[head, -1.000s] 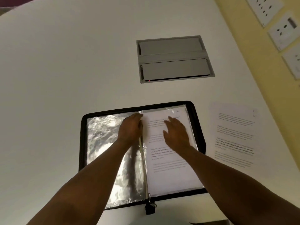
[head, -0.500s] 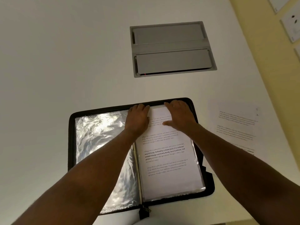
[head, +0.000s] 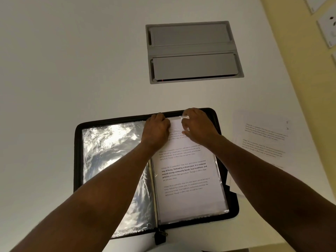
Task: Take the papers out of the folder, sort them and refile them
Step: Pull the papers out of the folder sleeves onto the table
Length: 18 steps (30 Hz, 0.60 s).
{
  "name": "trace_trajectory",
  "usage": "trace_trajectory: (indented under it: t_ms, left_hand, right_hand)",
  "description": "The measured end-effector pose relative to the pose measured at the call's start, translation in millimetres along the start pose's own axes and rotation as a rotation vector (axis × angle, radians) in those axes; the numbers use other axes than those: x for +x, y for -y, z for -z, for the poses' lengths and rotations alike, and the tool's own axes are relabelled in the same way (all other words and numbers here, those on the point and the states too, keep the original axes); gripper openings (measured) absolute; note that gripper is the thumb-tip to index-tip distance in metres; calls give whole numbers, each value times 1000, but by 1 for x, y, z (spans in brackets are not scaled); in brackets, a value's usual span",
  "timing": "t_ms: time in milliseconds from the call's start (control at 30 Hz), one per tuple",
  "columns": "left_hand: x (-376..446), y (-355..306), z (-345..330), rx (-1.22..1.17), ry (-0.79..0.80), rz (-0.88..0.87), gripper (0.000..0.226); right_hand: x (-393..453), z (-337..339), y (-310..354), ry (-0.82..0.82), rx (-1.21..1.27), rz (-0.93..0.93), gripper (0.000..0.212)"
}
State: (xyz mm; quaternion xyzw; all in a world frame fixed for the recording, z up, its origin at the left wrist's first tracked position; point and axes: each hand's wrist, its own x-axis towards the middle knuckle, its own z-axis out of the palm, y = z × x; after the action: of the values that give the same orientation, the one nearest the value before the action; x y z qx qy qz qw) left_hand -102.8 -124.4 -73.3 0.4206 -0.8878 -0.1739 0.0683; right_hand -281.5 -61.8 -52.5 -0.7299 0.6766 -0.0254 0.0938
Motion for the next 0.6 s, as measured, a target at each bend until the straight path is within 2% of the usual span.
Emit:
trace_trajectory:
  t_ms: [67,200,333,467,600]
  left_hand:
    - [-3,1,-1,-40,-25,2,5]
    - [-17,3,-1,-108,-45,-13,6]
    - [-29,5,-5,-135,-46,-31,18]
    - [-34,7,-3,-121,-40,-54,18]
    - [-34,7,0,-116,-31,-52,20]
  right_hand:
    - [2,4,4,-11,68,35,22]
    - [14,18,12,167,242,-47,42]
    - [30,23,10,277,55,-124,34]
    - [41,23,13,387,-28,-130,52]
    - [48,24,20,469,-135,-106,49]
